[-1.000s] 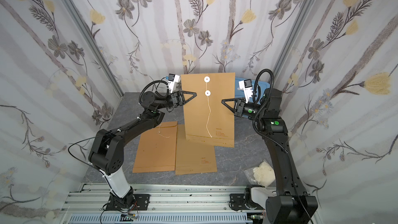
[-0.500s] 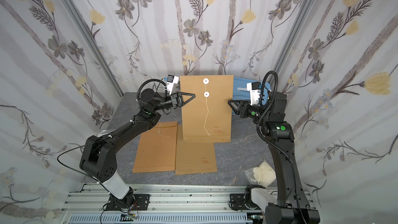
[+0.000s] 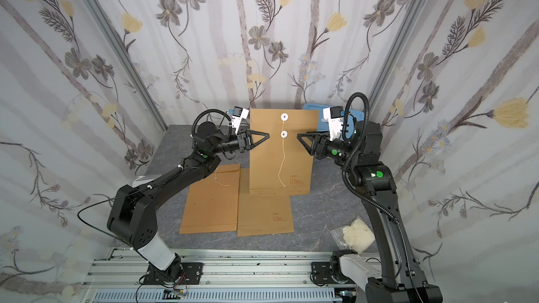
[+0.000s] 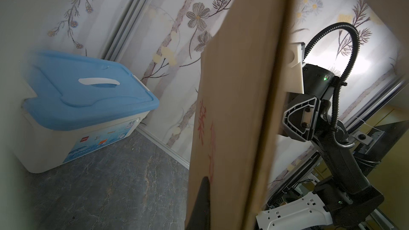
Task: Close the mouth of the file bag
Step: Pick up the file bag from the center of the board.
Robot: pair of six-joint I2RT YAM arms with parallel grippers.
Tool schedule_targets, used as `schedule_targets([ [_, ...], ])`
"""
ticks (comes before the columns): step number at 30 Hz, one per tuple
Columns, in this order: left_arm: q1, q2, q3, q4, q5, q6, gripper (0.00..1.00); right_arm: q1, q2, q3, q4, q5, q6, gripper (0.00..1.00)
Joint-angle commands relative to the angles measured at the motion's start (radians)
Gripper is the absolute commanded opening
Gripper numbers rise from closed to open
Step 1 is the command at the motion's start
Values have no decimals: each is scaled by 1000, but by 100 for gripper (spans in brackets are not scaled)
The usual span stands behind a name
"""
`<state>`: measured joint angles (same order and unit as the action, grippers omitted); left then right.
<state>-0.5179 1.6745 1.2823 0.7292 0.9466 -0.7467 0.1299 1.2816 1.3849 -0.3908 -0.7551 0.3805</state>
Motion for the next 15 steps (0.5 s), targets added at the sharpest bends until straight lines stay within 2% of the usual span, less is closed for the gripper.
schedule_targets([
  [1, -11, -6, 3, 12, 12, 35, 0, 47, 57, 49, 57, -14, 20, 54],
  [5, -23, -9, -4, 5, 14, 50, 0, 87, 117, 86, 62, -7, 17, 54],
  [10, -27, -19, -16, 11, 16, 56, 0, 91, 123, 77, 69, 38, 1, 54],
  [15, -34, -20, -20, 15, 21, 62, 0, 91, 141, 74, 69, 14, -2, 54],
])
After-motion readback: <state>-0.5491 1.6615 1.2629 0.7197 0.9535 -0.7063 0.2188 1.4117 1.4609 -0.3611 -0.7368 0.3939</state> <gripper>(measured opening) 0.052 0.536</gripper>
